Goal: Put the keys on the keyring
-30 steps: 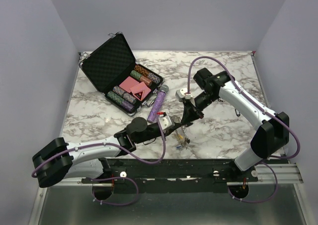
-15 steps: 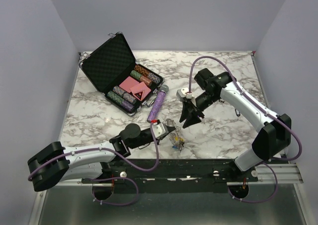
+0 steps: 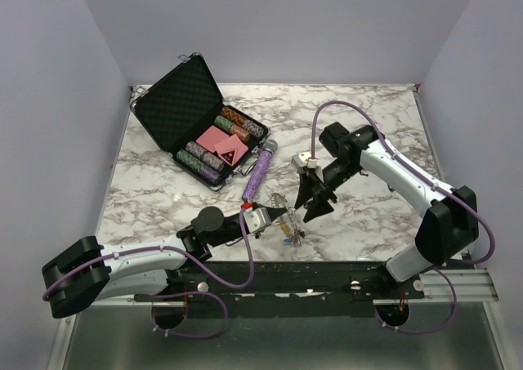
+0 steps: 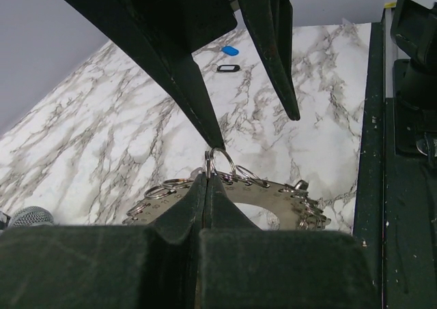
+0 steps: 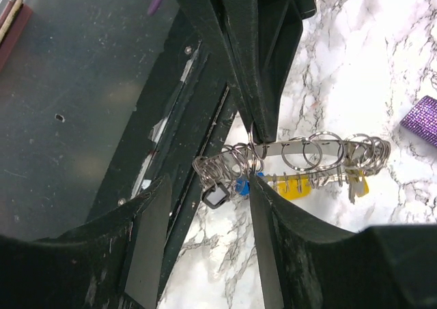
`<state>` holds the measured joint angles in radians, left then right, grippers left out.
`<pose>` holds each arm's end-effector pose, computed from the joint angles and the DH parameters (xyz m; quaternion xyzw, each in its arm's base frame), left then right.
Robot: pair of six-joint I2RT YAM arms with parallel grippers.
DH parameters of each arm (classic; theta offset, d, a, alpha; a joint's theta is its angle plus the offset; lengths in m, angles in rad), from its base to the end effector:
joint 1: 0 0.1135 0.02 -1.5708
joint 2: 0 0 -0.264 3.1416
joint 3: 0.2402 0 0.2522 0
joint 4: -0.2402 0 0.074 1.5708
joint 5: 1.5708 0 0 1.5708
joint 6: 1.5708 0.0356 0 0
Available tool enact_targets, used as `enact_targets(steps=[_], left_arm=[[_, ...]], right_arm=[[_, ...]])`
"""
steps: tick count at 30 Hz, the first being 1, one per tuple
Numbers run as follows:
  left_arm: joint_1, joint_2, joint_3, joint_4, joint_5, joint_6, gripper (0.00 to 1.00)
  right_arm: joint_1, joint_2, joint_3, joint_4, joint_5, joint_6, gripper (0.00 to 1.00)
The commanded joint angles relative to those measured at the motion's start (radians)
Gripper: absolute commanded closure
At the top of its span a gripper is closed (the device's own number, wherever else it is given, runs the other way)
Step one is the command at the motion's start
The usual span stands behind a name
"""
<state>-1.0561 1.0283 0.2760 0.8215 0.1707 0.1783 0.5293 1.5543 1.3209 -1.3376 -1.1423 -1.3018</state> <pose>0.0993 -0.1878 0.2236 0.4442 0.5183 -0.3622 0.6347 0.2148 0.1632 0.2904 -0.6670 0.5127 0.5008 0.2036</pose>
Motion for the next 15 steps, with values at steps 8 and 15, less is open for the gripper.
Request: enact_targets(steps=[8,15], left_arm=[[-0.002,-0.005,-0.009,0.116,0.015,-0.049,1.00],[-0.002,-0.008,-0.015,0.117,-0.020,-0.065,1.00]], right_arm=[[0.035,0.035,0.009,-0.051,-0.068,-0.047,0.43],[0.057,0.020,-0.011,-0.084,-0.063,-0.074,0.43]])
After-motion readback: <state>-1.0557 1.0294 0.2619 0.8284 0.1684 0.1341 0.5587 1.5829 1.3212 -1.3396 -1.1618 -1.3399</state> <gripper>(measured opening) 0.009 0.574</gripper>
